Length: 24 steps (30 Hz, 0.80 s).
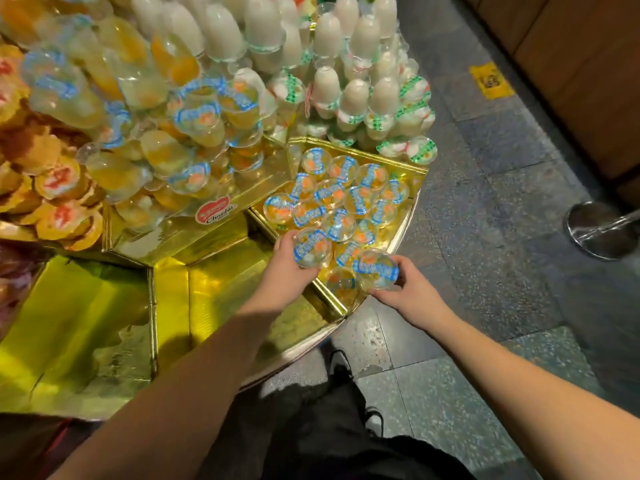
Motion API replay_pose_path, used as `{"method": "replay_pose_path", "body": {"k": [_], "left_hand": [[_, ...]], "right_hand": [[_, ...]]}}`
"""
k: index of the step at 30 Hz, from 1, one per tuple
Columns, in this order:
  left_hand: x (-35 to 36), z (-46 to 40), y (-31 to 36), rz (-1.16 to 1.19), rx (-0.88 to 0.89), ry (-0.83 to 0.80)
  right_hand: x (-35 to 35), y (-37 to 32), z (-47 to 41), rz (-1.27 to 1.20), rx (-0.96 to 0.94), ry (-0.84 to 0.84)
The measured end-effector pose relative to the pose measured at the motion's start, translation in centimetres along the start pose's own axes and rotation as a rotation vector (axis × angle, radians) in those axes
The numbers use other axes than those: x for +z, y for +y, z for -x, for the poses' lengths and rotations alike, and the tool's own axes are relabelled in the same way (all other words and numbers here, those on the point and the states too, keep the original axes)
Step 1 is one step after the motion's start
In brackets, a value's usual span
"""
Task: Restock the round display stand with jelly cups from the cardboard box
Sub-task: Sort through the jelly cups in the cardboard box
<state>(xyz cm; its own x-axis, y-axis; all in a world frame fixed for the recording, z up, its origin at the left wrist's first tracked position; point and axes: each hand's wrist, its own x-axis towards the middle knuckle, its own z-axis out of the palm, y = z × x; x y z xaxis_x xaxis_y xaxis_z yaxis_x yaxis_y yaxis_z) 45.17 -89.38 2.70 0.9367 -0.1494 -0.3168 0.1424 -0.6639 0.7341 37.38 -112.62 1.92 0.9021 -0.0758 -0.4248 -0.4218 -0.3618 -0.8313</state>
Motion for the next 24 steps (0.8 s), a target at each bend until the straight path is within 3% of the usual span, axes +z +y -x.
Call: {"method": "replay_pose_path", "body": {"k": [8, 11, 14, 24], "left_hand": [[0.0, -4.4, -1.8, -0.241, 0.113, -0.114], [0.5, -4.5, -3.5, -0.392, 0.215, -0.028], [1.1, -4.7, -4.5, -0.447, 0.207, 0.020], [1.5, -5.8, -4.9, -0.590, 0.284, 0.020]], "right_hand": [[2.3, 0.6, -4.3, 0.186, -0.034, -0.144], [3.0, 0.7, -4.7, 0.247, -0.053, -0.159], [3.4, 0.9, -5.0, 0.325, -0.079, -0.180], [4.1, 1.8, -5.7, 0.454, -0.138, -0.128]]}}
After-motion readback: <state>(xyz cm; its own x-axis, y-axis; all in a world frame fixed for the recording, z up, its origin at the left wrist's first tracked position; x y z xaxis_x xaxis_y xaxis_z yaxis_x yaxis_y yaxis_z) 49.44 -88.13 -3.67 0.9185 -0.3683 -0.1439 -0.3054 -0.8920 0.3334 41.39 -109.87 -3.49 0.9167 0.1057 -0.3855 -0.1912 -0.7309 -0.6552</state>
